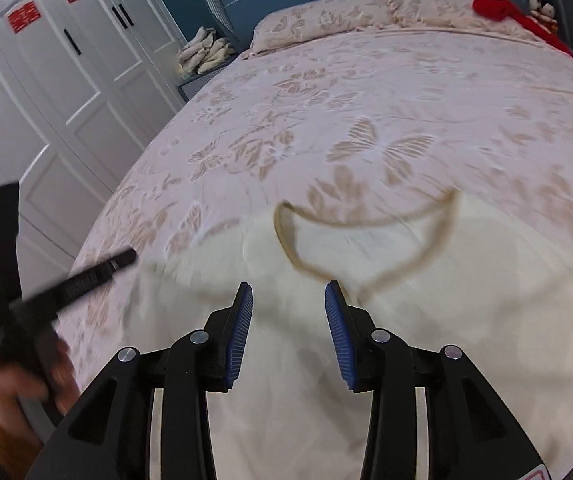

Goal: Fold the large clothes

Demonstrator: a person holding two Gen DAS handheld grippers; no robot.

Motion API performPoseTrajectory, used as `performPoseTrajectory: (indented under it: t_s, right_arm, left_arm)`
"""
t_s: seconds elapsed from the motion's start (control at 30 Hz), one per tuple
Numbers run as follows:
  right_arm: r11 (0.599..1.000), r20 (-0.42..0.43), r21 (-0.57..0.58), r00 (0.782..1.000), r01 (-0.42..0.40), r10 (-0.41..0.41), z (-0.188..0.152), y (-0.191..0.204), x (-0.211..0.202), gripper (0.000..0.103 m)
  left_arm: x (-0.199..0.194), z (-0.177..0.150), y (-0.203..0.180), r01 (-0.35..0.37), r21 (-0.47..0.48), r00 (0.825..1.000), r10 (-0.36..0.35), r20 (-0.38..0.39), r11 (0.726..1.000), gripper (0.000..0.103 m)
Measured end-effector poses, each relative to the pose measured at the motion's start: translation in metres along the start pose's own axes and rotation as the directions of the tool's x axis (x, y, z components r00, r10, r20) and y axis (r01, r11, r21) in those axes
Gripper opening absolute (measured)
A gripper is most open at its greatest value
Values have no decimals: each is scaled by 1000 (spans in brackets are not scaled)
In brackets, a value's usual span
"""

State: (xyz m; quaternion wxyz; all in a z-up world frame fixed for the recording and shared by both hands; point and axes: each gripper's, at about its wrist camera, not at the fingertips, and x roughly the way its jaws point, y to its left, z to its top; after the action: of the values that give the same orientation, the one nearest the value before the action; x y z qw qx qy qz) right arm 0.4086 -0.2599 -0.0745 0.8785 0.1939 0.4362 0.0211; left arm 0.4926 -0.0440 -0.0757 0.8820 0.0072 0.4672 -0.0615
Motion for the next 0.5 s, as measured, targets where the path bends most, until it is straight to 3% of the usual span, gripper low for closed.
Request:
performPoseTrajectory:
  t_s: [0.17, 0.37, 0.4, 0.43, 0.5]
  right_arm:
    - [1000, -62, -15, 998, -19, 19, 26, 13, 62, 38]
    - [999, -126, -13, 992, -31, 29, 28, 15, 111, 38]
    - [1000, -137, -15, 990, -27, 25, 28, 15, 117, 26]
    - [999, -145, -25, 989, -37, 33, 27, 16, 122, 6]
    - [998, -119, -59, 993, -29, 22, 26, 20, 117, 5]
  left_arm:
    - [45, 0, -8, -2, -2, 998, 2, -59, 1000, 47]
    - [68, -15, -4, -26, 21, 997, 27, -68, 999, 48]
    - [70, -18, -5, -34, 34, 997, 36, -62, 999, 49]
    - [71, -19, -6, -40, 41, 997, 43, -57, 998, 49]
    - [72, -19, -6, -44, 43, 998, 46, -52, 998, 49]
